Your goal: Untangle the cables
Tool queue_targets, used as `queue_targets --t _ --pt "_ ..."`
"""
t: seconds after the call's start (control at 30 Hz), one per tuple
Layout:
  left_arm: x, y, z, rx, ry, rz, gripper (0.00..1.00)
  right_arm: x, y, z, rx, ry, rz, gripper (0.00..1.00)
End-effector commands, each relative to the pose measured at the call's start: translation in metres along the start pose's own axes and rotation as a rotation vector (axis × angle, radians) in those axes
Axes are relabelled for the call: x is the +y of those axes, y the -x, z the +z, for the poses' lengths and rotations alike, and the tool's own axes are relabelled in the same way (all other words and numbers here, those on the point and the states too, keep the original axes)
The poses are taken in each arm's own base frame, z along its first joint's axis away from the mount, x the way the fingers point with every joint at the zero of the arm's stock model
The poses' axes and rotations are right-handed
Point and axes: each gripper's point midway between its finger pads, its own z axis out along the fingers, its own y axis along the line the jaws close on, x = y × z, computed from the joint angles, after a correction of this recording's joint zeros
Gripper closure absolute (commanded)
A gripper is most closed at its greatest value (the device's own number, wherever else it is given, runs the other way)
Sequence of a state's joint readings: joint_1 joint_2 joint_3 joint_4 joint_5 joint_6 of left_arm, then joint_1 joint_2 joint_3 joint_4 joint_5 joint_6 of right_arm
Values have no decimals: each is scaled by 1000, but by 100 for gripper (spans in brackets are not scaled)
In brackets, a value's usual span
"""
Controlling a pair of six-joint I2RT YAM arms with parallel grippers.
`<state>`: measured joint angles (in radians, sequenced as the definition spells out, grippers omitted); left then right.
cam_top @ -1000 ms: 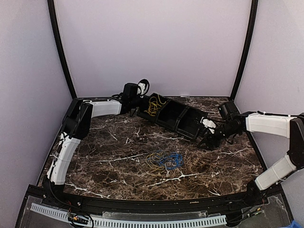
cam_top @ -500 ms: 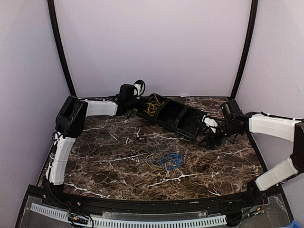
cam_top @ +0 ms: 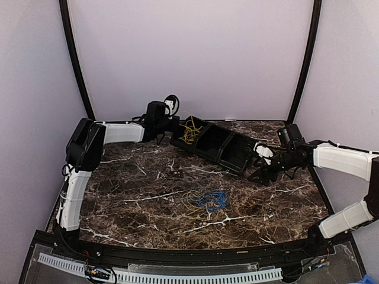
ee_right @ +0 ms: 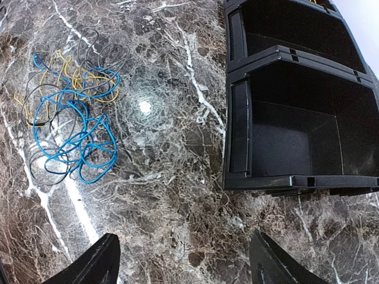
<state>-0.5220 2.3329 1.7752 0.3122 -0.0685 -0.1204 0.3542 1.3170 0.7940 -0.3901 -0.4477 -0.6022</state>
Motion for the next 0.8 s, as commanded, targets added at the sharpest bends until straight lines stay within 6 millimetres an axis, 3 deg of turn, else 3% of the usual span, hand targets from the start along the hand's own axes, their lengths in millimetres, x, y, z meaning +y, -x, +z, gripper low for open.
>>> queue_targets --t 0.0,0.27,0.5,0.63,0.77 --pt "-10 31 -8 -40 -9 42 98 -2 3 -3 -20 -21 -23 23" --pt "-24 8 3 5 -47 80 93 -2 0 0 -7 -12 -20 23" --pt "-29 9 -1 55 -59 90 69 -2 0 1 -3 -10 -18 23" --pt "-28 5 -22 107 -61 84 64 -2 0 0 -5 -10 -18 23" --pt "-32 10 -69 90 -74 78 59 -2 1 0 -7 -6 -16 23"
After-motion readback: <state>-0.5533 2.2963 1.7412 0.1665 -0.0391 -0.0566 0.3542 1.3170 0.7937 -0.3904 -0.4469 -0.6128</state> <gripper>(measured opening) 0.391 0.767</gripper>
